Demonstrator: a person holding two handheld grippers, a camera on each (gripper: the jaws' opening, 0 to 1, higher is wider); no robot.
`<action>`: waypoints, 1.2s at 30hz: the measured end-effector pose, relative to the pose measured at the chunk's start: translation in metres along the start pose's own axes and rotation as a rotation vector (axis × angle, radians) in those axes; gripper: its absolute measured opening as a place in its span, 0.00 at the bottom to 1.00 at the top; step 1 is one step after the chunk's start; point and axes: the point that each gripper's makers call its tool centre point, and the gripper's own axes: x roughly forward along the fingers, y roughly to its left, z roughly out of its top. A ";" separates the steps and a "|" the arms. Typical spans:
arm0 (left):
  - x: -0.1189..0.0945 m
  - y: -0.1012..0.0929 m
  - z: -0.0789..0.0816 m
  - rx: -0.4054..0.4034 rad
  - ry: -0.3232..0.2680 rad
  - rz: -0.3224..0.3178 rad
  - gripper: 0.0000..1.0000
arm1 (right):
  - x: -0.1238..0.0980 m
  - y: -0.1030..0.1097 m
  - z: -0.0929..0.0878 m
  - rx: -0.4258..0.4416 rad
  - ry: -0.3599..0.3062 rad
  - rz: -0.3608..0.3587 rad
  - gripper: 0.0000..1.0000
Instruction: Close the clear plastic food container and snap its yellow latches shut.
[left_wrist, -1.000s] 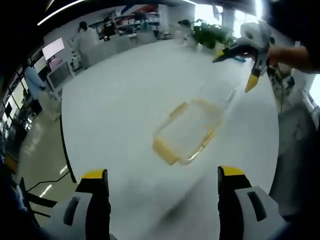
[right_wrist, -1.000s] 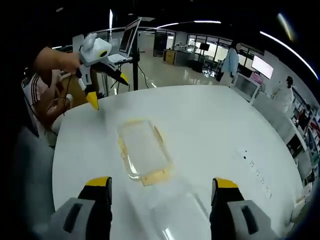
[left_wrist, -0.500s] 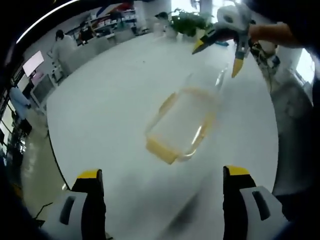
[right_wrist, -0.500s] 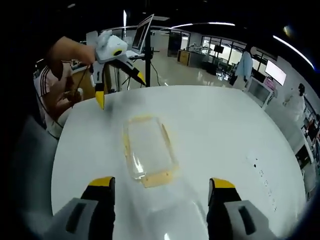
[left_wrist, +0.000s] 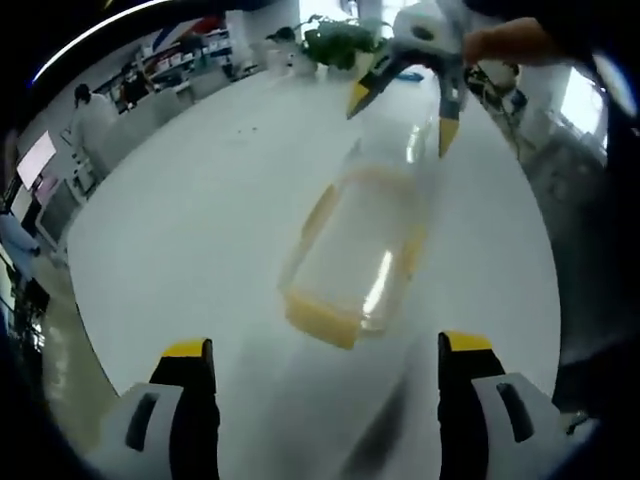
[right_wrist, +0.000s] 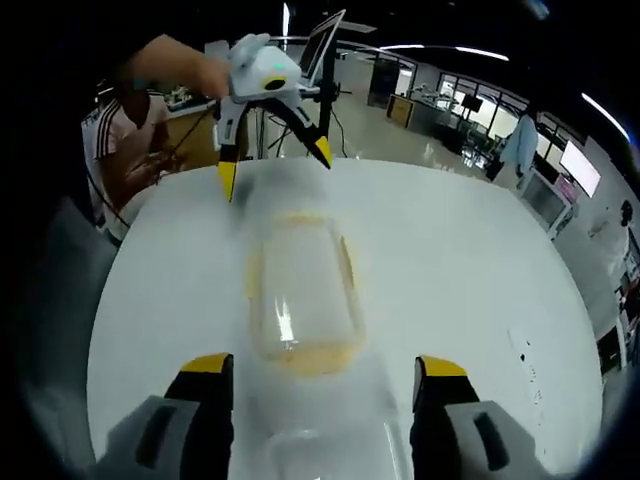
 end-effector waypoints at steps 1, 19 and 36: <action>0.003 -0.001 0.000 0.021 -0.002 -0.013 0.83 | 0.003 0.001 -0.001 -0.005 0.005 0.012 0.69; 0.029 0.000 -0.010 0.301 0.085 -0.110 0.50 | 0.040 0.010 -0.022 -0.137 0.175 0.112 0.42; 0.041 -0.006 -0.008 0.334 0.084 -0.252 0.38 | 0.055 0.009 -0.023 -0.141 0.233 0.190 0.37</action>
